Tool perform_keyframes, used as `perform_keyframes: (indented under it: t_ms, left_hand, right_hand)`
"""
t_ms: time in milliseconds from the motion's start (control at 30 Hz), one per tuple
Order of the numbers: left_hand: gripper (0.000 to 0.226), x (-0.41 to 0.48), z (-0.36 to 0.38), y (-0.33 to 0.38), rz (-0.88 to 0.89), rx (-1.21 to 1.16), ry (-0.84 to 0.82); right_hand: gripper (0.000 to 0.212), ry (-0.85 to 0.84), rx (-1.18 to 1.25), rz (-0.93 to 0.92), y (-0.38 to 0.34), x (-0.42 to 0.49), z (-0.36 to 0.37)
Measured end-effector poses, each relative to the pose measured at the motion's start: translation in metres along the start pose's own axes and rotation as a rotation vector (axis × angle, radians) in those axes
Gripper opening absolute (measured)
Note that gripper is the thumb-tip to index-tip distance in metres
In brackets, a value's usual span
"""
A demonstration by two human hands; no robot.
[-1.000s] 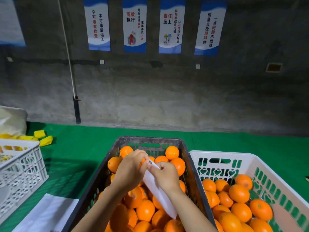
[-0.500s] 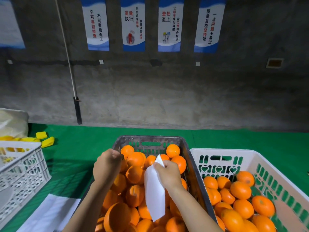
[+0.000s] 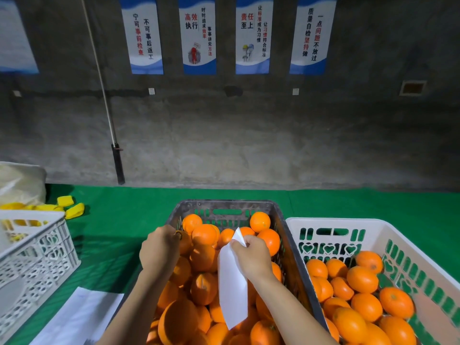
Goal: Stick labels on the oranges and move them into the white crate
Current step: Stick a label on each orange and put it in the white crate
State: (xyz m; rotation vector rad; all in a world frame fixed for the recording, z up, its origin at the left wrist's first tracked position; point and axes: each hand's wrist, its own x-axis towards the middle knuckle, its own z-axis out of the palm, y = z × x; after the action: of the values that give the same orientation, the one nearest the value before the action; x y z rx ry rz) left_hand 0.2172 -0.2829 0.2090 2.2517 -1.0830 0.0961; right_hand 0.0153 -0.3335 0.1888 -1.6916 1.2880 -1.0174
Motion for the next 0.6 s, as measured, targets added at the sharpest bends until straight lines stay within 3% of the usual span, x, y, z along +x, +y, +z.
perform_keyframes:
  t_ms: [267, 400, 500, 600]
  left_hand:
    - [0.016, -0.005, -0.001, 0.000, 0.056, 0.142, 0.073]
    - [0.031, -0.004, -0.003, -0.002, 0.056, 0.281, 0.099]
    - [0.026, -0.004, 0.001, -0.002, 0.134, 0.285, 0.041]
    - [0.038, -0.005, 0.005, -0.002, 0.134, 0.251, -0.088]
  right_hand:
    - [0.044, -0.019, -0.105, -0.075, -0.002, -0.006, 0.001]
    - [0.043, -0.051, -0.142, -0.100, -0.003, -0.009, 0.001]
    - [0.042, -0.072, -0.166, -0.114, -0.004, -0.010, 0.001]
    - [0.040, -0.078, -0.186, -0.125, -0.004, -0.012, 0.001]
